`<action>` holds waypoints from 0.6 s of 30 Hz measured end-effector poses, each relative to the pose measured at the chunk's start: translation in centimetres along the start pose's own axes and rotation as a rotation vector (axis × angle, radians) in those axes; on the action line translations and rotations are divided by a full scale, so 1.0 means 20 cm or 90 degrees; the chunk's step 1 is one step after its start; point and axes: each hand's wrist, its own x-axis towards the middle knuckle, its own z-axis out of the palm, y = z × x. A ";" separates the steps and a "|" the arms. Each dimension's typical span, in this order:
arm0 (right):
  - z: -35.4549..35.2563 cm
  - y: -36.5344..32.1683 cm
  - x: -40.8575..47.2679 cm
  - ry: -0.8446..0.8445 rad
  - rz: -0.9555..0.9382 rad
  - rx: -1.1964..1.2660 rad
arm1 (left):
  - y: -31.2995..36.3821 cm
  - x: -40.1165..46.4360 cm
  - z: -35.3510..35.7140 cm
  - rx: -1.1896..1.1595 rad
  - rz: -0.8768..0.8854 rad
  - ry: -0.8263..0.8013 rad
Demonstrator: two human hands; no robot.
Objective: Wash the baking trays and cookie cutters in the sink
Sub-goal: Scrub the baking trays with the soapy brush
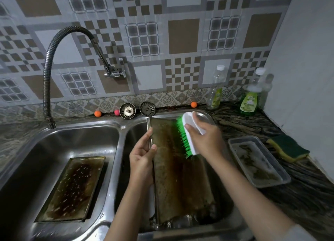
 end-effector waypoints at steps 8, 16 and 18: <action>-0.01 0.09 -0.23 -0.041 -0.101 0.036 | 0.10 0.07 -0.04 -0.076 0.002 0.119; 0.13 0.03 -0.52 -0.033 -0.199 0.120 | 0.17 0.07 0.10 -0.017 0.111 0.110; 0.06 0.15 -0.46 -0.014 -0.176 0.076 | 0.22 0.12 0.03 -0.075 0.115 0.123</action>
